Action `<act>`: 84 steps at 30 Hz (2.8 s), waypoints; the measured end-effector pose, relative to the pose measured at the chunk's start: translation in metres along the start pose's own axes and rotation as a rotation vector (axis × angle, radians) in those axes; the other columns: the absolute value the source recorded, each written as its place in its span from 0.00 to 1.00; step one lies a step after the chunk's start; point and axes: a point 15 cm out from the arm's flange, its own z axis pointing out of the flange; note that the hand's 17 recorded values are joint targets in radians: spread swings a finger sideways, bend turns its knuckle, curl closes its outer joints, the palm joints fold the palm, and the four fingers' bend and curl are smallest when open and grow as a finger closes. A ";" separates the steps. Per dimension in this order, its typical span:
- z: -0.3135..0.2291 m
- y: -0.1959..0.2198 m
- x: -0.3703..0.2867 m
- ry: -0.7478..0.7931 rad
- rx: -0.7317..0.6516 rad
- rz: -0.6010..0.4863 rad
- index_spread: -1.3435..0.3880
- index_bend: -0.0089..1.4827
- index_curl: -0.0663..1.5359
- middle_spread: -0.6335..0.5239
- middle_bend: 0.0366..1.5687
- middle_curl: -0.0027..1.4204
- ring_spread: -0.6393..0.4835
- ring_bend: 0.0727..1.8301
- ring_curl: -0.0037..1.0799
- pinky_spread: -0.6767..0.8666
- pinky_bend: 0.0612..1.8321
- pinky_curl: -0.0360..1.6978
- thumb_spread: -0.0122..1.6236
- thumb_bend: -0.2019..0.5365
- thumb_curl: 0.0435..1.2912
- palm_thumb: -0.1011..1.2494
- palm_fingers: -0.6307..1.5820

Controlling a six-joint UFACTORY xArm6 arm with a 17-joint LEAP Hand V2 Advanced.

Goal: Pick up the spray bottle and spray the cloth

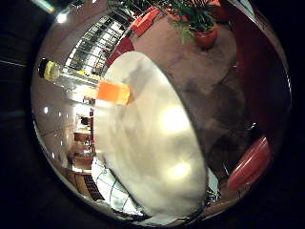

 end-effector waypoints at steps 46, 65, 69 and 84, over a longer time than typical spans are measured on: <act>0.076 0.067 -0.158 0.080 -0.574 -0.225 0.67 0.79 0.51 0.46 0.88 0.47 0.42 0.79 0.60 0.34 0.62 0.67 0.63 0.26 0.50 0.87 0.80; 0.038 0.124 -0.258 0.605 -1.126 -0.623 0.67 0.79 0.51 0.47 0.89 0.45 0.42 0.79 0.59 0.33 0.55 0.80 0.61 0.25 0.55 0.85 0.81; 0.040 0.132 -0.274 0.778 -1.204 -0.723 0.67 0.79 0.51 0.47 0.89 0.45 0.42 0.79 0.59 0.33 0.55 0.81 0.60 0.25 0.55 0.84 0.81; 0.048 0.215 -0.285 1.229 -1.304 -0.922 0.67 0.80 0.51 0.46 0.90 0.45 0.41 0.77 0.60 0.32 0.55 0.81 0.63 0.26 0.56 0.82 0.80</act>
